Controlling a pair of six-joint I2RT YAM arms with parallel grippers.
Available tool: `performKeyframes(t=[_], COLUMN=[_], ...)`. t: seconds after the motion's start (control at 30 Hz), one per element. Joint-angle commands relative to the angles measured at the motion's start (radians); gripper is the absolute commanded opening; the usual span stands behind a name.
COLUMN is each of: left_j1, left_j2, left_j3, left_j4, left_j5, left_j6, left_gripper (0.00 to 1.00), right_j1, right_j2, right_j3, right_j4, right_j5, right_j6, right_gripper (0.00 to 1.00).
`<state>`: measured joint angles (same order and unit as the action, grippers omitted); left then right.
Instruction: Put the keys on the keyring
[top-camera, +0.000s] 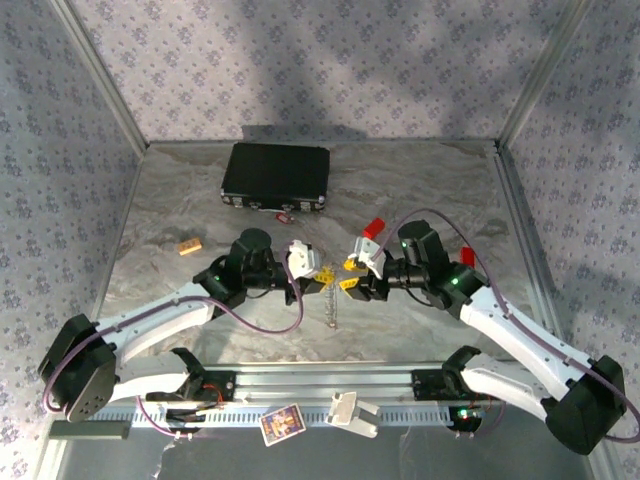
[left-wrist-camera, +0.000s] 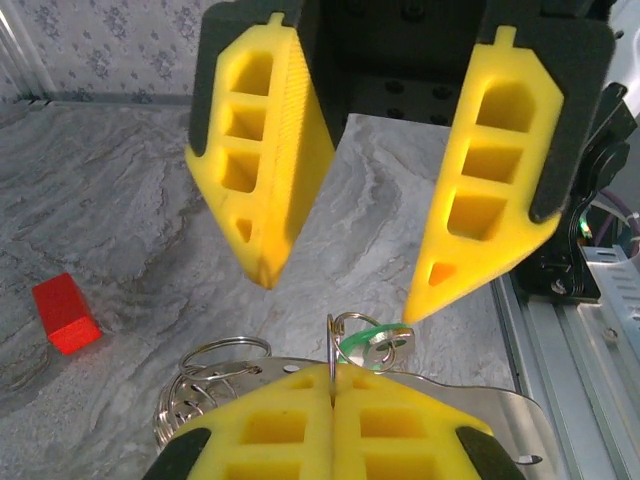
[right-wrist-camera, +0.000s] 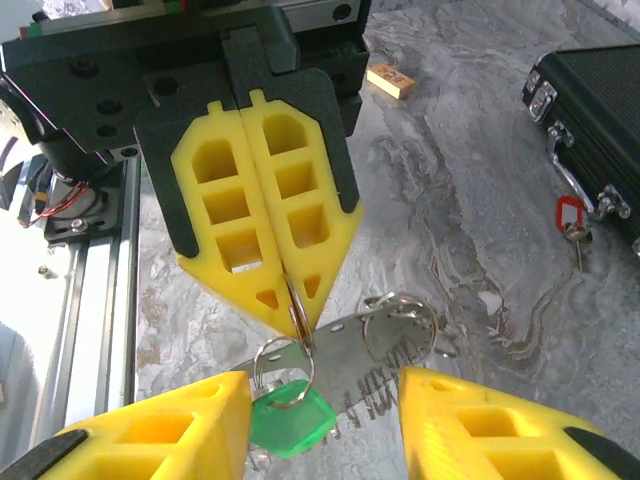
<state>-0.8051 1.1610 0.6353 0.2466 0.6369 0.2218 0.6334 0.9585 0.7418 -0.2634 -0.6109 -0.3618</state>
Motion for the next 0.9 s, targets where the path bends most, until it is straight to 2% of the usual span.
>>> performKeyframes(t=[0.0, 0.13, 0.37, 0.57, 0.87], left_j1=[-0.005, -0.005, -0.004, -0.006, -0.007], left_j2=[0.005, -0.004, -0.003, 0.025, 0.026], left_j3=[-0.014, -0.029, -0.011, -0.006, -0.002], left_j4=[0.139, 0.135, 0.121, 0.169, 0.169], left_j5=[0.011, 0.025, 0.039, 0.072, 0.079], left_j6=[-0.058, -0.04, -0.023, -0.059, -0.044], left_gripper=[0.0, 0.0, 0.0, 0.0, 0.0], right_j1=[-0.037, -0.073, -0.079, -0.042, -0.036], right_j2=[-0.017, 0.005, 0.052, 0.084, 0.089], right_j3=[-0.008, -0.014, 0.013, 0.031, 0.04], right_j4=[0.055, 0.075, 0.058, 0.025, 0.02], right_j5=[-0.091, -0.158, -0.262, -0.207, -0.219], right_j6=[0.052, 0.057, 0.023, -0.067, -0.086], right_gripper=[0.42, 0.39, 0.34, 0.3, 0.13])
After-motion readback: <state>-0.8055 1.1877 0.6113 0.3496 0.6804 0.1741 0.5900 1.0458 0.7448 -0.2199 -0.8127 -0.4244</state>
